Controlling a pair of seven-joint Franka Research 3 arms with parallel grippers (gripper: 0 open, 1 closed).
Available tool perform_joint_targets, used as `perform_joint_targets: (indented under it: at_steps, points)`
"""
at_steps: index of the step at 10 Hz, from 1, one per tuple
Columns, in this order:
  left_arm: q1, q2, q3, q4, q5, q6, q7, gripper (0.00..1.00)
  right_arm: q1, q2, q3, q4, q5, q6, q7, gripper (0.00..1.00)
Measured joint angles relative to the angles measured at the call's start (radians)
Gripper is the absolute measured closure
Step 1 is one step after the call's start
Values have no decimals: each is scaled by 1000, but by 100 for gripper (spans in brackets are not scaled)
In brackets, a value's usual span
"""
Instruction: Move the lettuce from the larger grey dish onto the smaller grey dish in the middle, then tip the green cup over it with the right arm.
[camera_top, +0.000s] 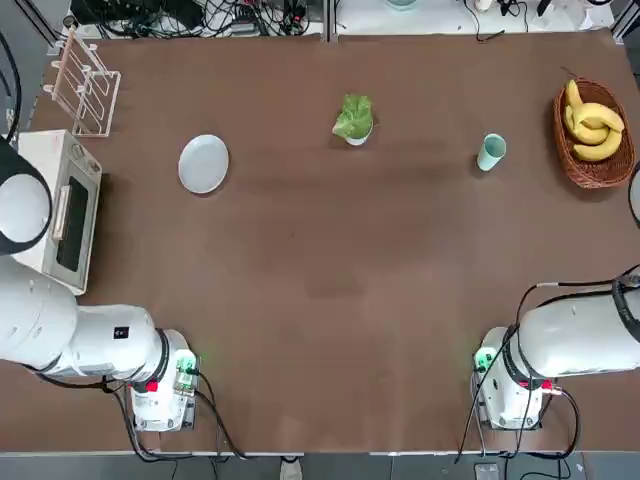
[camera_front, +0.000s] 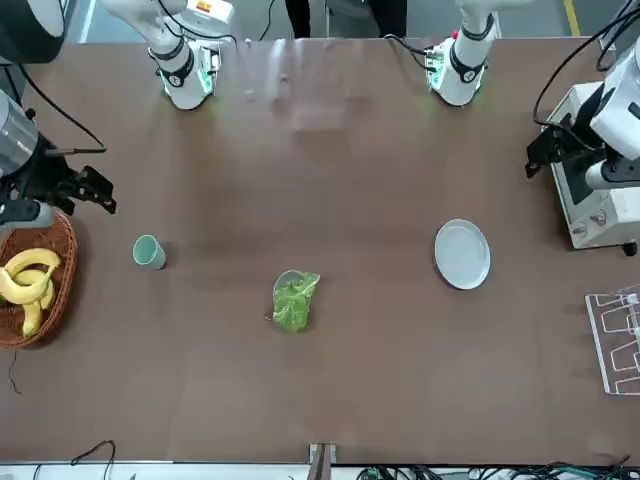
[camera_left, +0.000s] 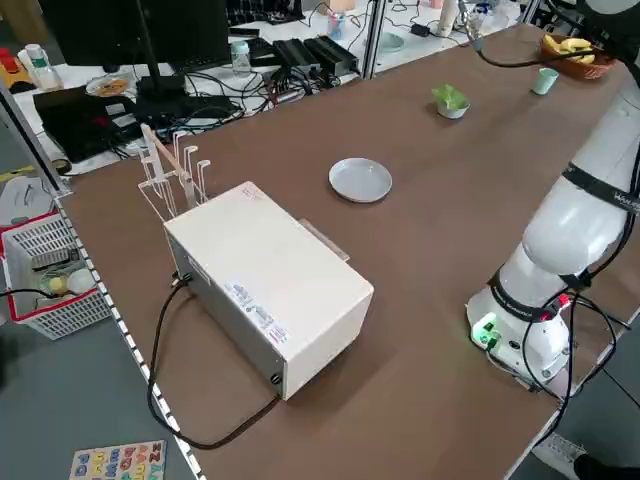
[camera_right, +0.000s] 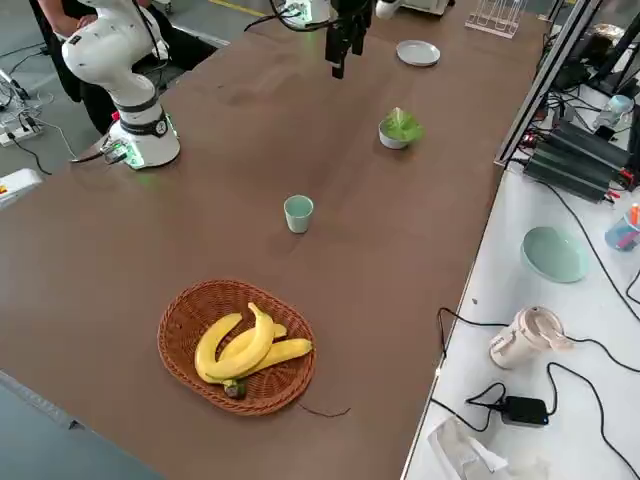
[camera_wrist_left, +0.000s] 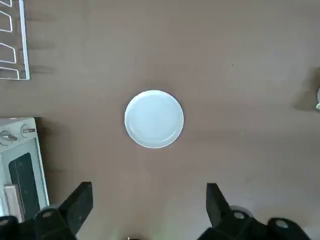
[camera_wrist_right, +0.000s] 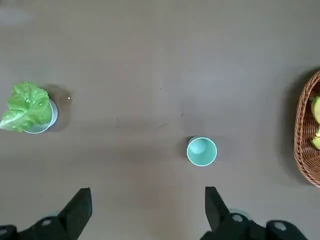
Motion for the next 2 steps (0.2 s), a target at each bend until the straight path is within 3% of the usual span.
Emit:
perform_joint_targets:
  at_steps: [2]
  points:
    - [1,0,0,-2,0,0,0,0,0,0,1,0,-2,0,0,0]
